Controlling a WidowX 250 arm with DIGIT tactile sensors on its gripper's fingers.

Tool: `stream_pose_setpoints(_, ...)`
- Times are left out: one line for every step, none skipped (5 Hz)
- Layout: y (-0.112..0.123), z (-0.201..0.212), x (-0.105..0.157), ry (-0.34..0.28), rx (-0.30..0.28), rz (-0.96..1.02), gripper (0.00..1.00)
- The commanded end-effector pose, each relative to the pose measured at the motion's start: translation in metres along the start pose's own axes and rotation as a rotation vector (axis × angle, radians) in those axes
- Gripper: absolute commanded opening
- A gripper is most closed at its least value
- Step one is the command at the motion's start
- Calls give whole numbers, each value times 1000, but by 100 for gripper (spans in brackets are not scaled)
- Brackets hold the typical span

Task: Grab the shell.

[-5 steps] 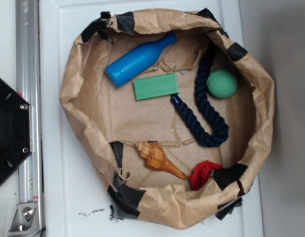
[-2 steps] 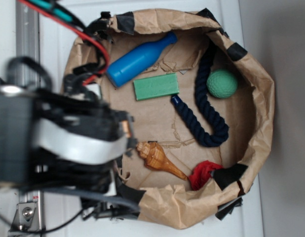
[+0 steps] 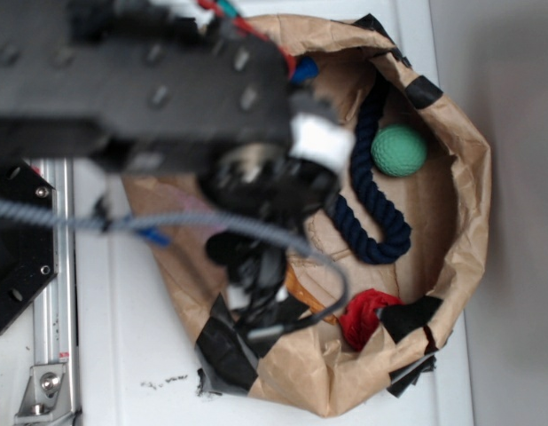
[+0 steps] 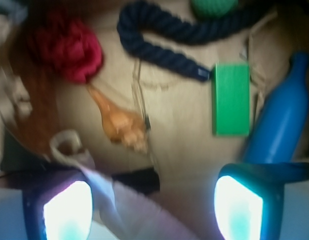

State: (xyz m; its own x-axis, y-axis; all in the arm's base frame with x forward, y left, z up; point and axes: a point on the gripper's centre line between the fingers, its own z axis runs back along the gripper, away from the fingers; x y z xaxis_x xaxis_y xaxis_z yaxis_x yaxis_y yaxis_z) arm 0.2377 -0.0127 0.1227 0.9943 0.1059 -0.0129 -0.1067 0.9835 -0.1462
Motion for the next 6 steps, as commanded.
stream_pose_setpoints(28,-4,35,-12,-8,88,100)
stream_pose_setpoints(14,-38,54,15,6,78,100)
stream_pose_setpoints(-7,-62,49,22,13,3,100)
stream_pose_setpoints(-28,-68,31,-16,-4,-109,100)
stream_pose_setpoints(-34,-58,15,-41,-30,-178,100)
stream_pose_setpoints(-31,-54,12,-60,-33,-179,100)
